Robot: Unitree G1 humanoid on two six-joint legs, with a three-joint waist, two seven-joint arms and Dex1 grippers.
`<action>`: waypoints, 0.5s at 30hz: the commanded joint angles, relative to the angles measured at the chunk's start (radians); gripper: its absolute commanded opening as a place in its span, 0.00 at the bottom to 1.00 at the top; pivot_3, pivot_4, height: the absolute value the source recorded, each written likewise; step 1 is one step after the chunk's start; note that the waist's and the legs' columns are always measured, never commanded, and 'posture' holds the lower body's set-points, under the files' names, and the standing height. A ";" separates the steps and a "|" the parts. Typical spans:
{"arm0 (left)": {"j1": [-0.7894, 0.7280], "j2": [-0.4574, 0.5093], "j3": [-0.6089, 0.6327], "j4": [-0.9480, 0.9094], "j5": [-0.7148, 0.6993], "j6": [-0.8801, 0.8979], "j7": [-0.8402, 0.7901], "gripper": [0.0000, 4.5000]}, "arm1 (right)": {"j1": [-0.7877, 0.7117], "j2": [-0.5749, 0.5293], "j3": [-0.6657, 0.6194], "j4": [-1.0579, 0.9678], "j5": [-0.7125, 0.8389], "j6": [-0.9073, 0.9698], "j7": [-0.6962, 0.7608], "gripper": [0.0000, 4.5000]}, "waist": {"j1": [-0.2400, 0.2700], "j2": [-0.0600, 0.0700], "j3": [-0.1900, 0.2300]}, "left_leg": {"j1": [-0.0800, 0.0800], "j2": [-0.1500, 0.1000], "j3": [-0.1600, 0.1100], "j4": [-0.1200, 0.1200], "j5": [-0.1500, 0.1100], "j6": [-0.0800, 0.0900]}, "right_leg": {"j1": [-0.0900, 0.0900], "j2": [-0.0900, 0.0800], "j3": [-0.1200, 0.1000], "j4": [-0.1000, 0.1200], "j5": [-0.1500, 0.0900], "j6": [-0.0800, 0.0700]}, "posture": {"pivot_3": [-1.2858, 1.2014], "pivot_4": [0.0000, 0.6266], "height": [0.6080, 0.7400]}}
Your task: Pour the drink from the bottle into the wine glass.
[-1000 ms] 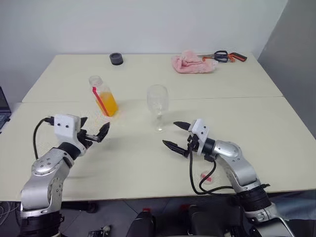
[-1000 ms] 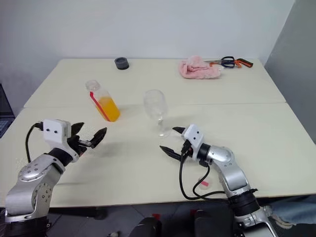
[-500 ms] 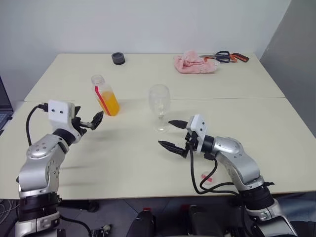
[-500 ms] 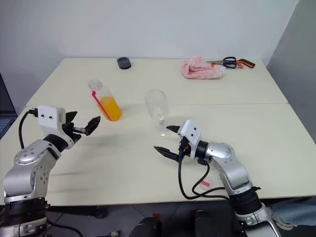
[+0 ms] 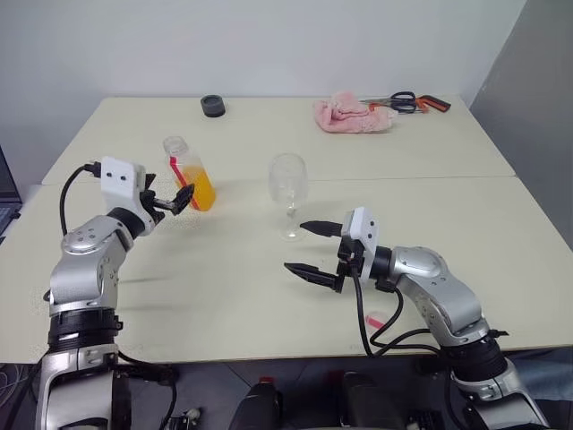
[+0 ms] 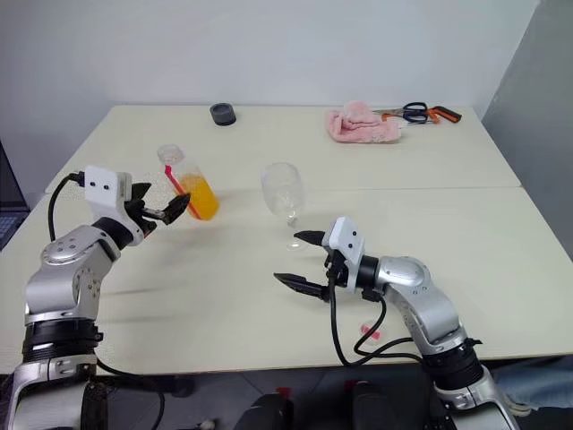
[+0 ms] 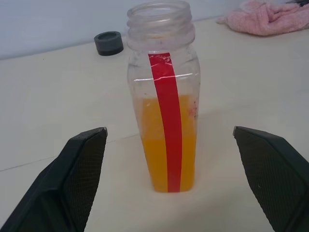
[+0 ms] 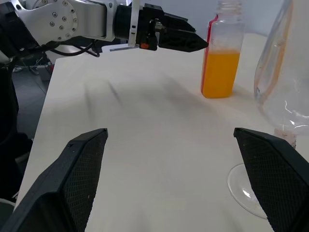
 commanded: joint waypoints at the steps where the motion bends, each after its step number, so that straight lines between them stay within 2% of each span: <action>1: -0.055 0.004 -0.004 0.048 0.013 -0.040 -0.013 1.00 | -0.019 -0.003 -0.003 -0.042 0.011 -0.004 -0.003 0.99 | 0.000 0.000 0.000 | 0.000 0.000 0.000 0.000 0.000 0.000 | 0.000 0.000 0.000 0.000 0.000 0.000 | 0.52 0.24 1.00; 15: -0.271 0.010 -0.057 0.417 0.074 -0.180 -0.107 1.00 | -0.020 -0.012 0.002 -0.047 0.004 -0.008 -0.015 0.99 | -0.001 0.000 0.000 | 0.000 -0.001 0.000 0.001 0.000 0.000 | 0.000 0.000 -0.001 0.000 0.000 0.000 | 0.52 0.24 1.00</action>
